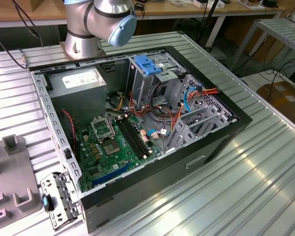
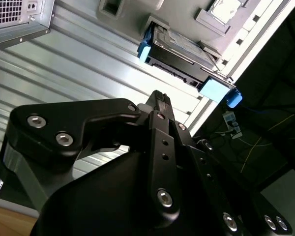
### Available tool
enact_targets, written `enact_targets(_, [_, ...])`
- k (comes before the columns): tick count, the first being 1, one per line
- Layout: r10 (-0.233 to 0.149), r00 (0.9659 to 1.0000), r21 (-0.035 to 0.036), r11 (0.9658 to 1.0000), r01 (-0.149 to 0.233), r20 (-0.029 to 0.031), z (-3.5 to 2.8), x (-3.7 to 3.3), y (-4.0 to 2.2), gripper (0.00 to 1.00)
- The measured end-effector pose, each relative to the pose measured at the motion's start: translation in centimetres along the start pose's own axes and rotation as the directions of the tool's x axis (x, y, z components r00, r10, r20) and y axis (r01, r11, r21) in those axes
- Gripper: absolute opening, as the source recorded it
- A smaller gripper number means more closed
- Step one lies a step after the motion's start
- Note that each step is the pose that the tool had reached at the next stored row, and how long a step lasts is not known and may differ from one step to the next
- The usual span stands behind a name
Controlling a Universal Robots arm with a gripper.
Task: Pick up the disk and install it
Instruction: 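Reach for the disk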
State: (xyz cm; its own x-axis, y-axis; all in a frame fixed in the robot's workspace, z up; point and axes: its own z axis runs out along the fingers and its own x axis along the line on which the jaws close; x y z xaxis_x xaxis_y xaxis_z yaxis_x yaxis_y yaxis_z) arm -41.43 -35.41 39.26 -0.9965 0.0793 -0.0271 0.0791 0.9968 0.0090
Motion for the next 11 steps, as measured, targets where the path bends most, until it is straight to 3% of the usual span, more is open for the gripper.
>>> enact_targets(5, [0.001, 1.0000, 0.0000, 1.0000, -0.001, 0.0001, -0.02, 0.80, -0.06, 0.11])
enact_targets(9, [0.001, 1.0000, 0.0000, 1.0000, -0.001, 0.0000, -0.03, 1.02, -0.22, 0.11])
enact_targets(11, [0.001, 1.0000, 0.0000, 1.0000, -0.001, 0.0001, -0.03, 1.19, -0.81, 0.11])
